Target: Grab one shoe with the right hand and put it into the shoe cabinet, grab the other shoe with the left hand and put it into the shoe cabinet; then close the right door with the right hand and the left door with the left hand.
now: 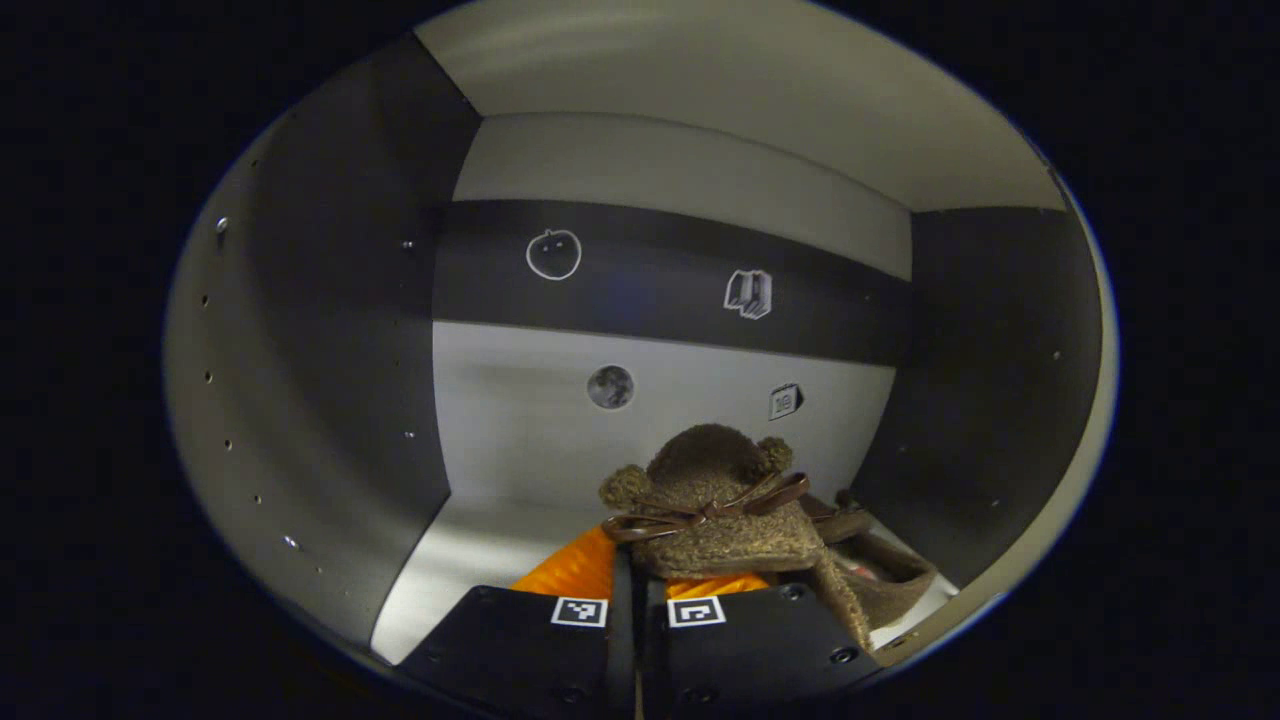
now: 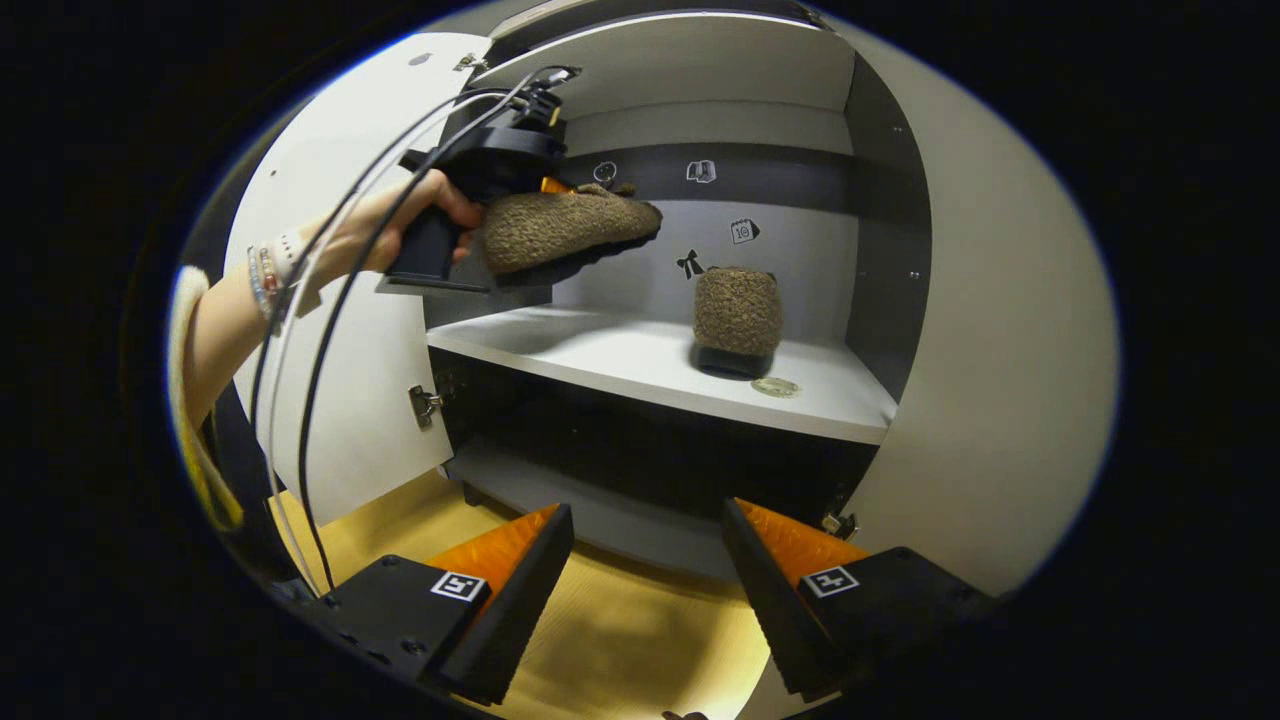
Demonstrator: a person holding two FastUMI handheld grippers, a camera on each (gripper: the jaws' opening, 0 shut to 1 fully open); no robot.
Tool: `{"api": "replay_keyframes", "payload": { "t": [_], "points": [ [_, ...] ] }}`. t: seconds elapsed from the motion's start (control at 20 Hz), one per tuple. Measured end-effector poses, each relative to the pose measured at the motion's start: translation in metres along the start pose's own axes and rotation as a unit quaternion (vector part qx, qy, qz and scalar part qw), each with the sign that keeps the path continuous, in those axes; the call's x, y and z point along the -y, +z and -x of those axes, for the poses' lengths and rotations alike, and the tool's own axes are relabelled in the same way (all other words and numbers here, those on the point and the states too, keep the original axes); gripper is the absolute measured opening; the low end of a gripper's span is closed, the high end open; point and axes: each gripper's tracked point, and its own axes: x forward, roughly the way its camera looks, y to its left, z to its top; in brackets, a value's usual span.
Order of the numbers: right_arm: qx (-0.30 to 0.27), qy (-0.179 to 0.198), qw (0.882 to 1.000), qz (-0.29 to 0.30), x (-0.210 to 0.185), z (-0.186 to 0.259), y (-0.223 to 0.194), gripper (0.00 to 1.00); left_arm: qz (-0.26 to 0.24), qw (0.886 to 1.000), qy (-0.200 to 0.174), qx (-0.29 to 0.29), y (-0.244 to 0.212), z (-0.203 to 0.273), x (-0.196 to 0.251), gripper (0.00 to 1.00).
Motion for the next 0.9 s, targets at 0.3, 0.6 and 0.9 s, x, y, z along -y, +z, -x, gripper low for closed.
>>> {"api": "replay_keyframes", "payload": {
  "t": [0.3, 0.6, 0.9],
  "points": [
    [0.003, 0.004, 1.0, -0.013, -0.002, 0.001, 0.003, 0.99, 0.0, 0.998, -0.001, -0.055, -0.039, -0.031, 0.003, 0.29],
    [0.001, 0.009, 1.0, -0.012, -0.004, 0.006, 0.003, 0.98, -0.018, 0.998, 0.026, -0.046, -0.031, -0.02, -0.009, 0.98],
    [0.009, 0.002, 1.0, -0.007, -0.011, 0.02, 0.011, 0.99, -0.025, 0.999, 0.024, -0.033, -0.02, 0.019, -0.014, 0.97]
  ]
}}
